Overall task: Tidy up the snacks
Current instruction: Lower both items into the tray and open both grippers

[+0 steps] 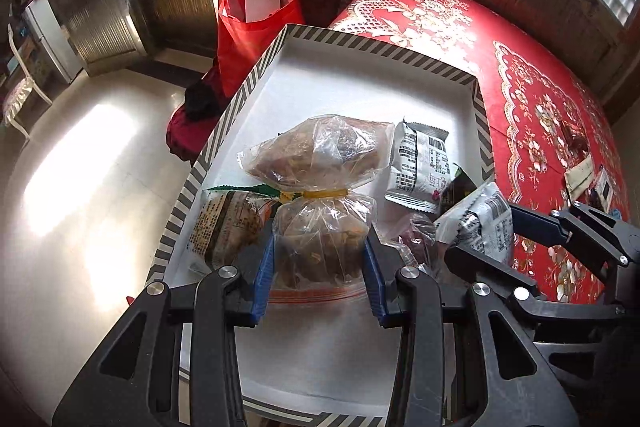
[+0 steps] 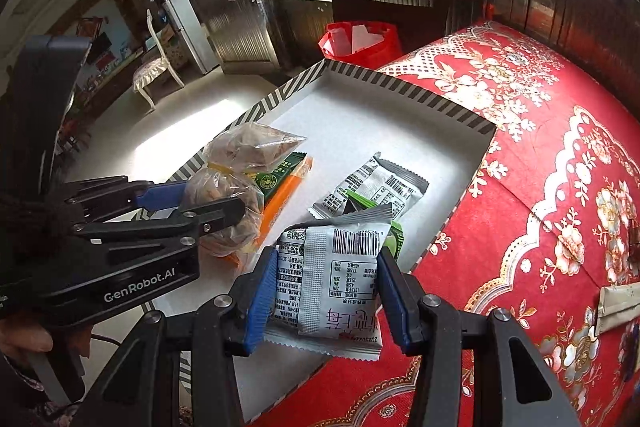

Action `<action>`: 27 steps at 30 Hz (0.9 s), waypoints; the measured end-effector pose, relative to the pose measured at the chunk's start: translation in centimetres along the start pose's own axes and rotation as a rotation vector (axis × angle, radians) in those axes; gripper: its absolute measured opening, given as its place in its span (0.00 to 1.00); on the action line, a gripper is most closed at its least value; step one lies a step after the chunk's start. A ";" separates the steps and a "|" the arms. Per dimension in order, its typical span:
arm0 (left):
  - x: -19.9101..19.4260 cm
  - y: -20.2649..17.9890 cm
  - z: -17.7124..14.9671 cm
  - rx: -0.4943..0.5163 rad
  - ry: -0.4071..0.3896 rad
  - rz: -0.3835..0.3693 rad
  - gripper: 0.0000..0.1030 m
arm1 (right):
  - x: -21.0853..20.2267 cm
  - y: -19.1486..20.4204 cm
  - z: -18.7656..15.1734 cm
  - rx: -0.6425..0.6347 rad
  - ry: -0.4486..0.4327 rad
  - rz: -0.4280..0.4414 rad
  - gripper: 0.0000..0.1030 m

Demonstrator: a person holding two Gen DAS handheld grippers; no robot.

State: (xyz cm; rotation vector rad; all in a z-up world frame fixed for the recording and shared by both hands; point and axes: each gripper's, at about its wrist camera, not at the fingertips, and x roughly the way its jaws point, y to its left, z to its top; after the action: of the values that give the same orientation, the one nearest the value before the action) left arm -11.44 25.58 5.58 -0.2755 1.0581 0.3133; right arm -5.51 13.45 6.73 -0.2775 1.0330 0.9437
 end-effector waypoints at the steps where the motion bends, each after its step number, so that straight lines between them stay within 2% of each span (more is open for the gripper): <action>1: 0.0 0.0 0.0 -0.001 0.000 0.000 0.37 | 0.4 0.0 0.1 -0.002 0.001 0.004 0.46; 9: 0.5 0.5 0.5 -0.018 0.009 0.011 0.39 | 3.0 -0.5 1.4 0.001 0.011 0.025 0.46; 12: 0.5 0.6 0.5 -0.023 0.009 0.014 0.40 | 2.9 -0.6 1.4 0.016 0.029 0.036 0.52; 18: -0.1 0.6 0.6 -0.033 -0.007 0.029 0.44 | 1.2 -0.7 1.2 0.058 0.002 0.064 0.54; 27: -2.8 -0.4 1.1 -0.024 -0.091 0.025 0.44 | -2.2 -0.6 0.4 0.052 -0.063 0.048 0.54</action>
State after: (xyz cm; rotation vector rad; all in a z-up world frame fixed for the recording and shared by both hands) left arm -11.68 25.23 8.61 -0.2674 0.9696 0.3577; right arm -5.19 12.20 8.65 -0.1793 1.0086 0.9609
